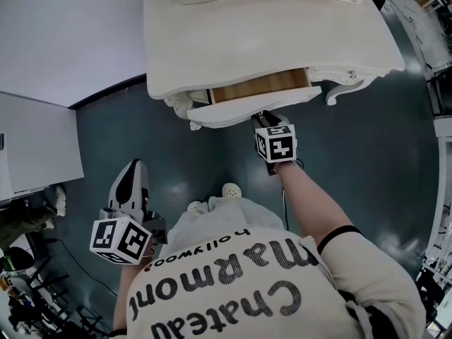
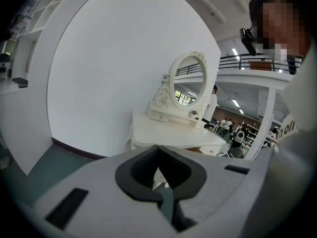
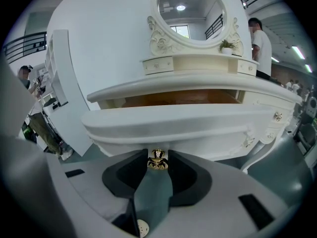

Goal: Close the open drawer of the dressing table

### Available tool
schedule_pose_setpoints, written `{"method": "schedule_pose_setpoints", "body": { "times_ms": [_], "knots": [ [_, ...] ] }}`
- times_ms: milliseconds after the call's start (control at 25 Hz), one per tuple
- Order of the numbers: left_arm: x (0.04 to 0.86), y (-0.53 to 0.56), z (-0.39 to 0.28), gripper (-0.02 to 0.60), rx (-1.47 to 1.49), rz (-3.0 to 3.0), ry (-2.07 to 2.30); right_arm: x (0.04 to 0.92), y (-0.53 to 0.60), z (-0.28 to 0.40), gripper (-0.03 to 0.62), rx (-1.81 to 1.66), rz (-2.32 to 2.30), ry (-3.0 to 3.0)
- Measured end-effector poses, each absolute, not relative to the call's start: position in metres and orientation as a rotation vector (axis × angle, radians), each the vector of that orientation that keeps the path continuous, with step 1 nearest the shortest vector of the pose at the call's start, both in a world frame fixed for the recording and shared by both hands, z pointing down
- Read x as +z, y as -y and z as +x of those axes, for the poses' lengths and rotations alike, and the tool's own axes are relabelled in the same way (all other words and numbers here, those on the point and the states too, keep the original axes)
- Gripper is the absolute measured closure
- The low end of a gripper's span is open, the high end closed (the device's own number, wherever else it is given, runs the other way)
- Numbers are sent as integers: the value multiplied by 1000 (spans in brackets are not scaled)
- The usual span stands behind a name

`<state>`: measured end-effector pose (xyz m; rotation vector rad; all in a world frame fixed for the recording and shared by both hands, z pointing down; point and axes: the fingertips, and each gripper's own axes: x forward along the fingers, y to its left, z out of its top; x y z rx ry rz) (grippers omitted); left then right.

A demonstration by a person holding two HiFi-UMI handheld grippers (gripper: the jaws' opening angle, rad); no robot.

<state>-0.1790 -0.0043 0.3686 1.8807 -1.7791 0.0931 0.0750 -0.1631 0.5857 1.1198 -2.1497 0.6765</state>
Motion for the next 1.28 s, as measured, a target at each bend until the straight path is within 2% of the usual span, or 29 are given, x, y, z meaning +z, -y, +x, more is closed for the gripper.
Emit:
{"method": "schedule_pose_setpoints", "body": {
  "times_ms": [560, 1280],
  "knots": [
    [395, 3, -185, 574, 85, 1828, 1762, 587, 188, 65, 448, 637, 1161, 2169],
    [383, 97, -188, 574, 92, 1987, 1596, 589, 205, 59, 445, 722, 1181, 2095]
  ]
}}
